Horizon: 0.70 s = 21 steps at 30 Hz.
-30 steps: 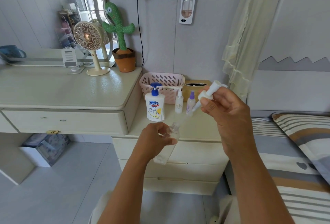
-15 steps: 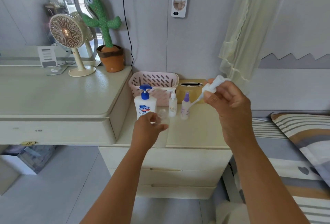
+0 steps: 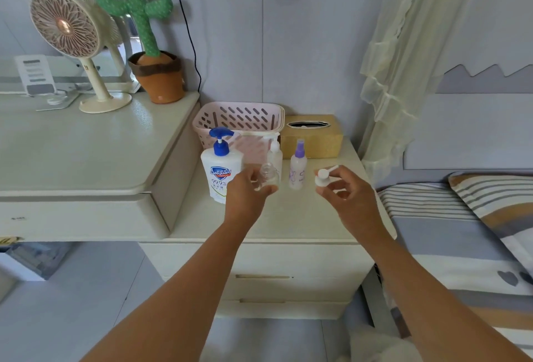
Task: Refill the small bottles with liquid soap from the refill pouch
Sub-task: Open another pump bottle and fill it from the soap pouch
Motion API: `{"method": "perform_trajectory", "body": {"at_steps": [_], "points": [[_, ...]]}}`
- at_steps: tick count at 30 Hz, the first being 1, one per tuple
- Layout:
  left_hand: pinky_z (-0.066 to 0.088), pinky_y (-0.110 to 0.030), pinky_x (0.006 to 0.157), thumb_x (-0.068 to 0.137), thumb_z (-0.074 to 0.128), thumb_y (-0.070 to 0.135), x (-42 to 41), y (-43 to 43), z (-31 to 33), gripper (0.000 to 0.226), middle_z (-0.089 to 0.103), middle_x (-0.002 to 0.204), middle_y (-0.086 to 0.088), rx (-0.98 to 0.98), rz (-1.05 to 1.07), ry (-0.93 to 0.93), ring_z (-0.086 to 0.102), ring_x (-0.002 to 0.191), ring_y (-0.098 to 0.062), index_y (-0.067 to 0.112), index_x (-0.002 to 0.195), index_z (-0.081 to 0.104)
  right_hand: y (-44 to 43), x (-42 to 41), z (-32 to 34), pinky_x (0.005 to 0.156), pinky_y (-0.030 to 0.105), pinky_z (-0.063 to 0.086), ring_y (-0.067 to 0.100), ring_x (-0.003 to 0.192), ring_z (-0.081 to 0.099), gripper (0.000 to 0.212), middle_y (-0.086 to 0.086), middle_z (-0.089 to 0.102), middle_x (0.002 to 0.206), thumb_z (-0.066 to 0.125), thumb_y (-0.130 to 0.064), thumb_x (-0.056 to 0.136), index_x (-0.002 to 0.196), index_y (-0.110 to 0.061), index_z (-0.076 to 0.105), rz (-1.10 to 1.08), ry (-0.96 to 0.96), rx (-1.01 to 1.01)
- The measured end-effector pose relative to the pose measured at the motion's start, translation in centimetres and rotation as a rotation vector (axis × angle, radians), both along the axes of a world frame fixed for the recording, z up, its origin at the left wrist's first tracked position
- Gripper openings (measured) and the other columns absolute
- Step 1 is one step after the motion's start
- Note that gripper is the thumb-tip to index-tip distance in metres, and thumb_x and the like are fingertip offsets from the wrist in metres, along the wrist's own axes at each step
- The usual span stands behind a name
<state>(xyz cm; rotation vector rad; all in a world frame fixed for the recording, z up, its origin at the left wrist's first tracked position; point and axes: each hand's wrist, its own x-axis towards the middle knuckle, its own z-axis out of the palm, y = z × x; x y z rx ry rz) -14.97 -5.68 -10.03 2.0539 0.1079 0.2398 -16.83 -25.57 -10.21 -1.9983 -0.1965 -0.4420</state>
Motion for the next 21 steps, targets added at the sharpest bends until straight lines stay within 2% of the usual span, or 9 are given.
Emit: {"method": "perform_trajectory", "body": {"at_steps": [3, 6, 9, 12, 16, 21], "points": [[0.045, -0.025, 0.078, 0.077, 0.078, 0.02, 0.8, -0.4, -0.5, 0.034, 0.068, 0.101, 0.0, 0.039, -0.002, 0.018, 0.061, 0.091, -0.016, 0.011, 0.106, 0.062, -0.1, 0.9, -1.6, 0.067, 0.007, 0.045, 0.004, 0.081, 0.063, 0.018, -0.014, 0.067, 0.099, 0.069, -0.019, 0.085, 0.102, -0.021, 0.064, 0.032, -0.004, -0.052], [0.047, -0.027, 0.078, 0.077, 0.078, 0.023, 1.7, -0.8, -0.9, 0.035, 0.066, 0.099, 0.001, 0.069, -0.007, 0.029, 0.061, 0.09, -0.017, 0.01, 0.105, 0.062, -0.3, 1.9, -3.0, 0.071, 0.009, 0.047, 0.005, 0.085, 0.063, 0.017, -0.013, 0.065, 0.104, 0.066, -0.012, 0.087, 0.102, -0.02, 0.063, 0.093, -0.013, -0.088], [0.045, -0.024, 0.077, 0.078, 0.077, 0.026, 2.0, -1.0, -0.9, 0.035, 0.063, 0.098, 0.003, 0.107, -0.014, 0.028, 0.058, 0.088, -0.014, 0.012, 0.106, 0.061, -0.6, 2.9, -4.5, 0.072, 0.017, 0.051, 0.006, 0.091, 0.062, 0.022, -0.01, 0.063, 0.109, 0.066, -0.004, 0.085, 0.099, -0.02, 0.062, 0.172, -0.036, -0.175], [0.045, -0.023, 0.076, 0.078, 0.077, 0.028, 2.2, -1.1, -1.2, 0.035, 0.064, 0.098, 0.004, 0.117, -0.007, 0.015, 0.059, 0.088, -0.013, 0.014, 0.105, 0.062, -1.1, 4.1, -6.1, 0.075, 0.026, 0.053, 0.009, 0.093, 0.06, 0.03, -0.008, 0.062, 0.104, 0.063, 0.006, 0.08, 0.093, -0.021, 0.061, 0.194, -0.029, -0.28], [0.045, -0.022, 0.076, 0.077, 0.077, 0.028, 2.3, -1.1, -1.4, 0.034, 0.065, 0.098, 0.005, 0.127, 0.001, 0.003, 0.059, 0.088, -0.011, 0.015, 0.105, 0.062, -1.6, 5.5, -7.4, 0.076, 0.034, 0.053, 0.012, 0.087, 0.058, 0.026, -0.004, 0.061, 0.1, 0.063, 0.003, 0.08, 0.091, -0.02, 0.061, 0.164, -0.003, -0.402], [0.042, -0.02, 0.075, 0.079, 0.076, 0.028, 2.3, -1.3, -1.5, 0.034, 0.062, 0.096, 0.007, 0.138, 0.009, -0.012, 0.057, 0.086, -0.01, 0.015, 0.106, 0.061, -1.5, 7.0, -7.2, 0.081, 0.028, 0.05, 0.019, 0.092, 0.059, 0.022, 0.001, 0.062, 0.104, 0.063, 0.002, 0.083, 0.094, -0.017, 0.062, 0.196, 0.038, -0.473]]}}
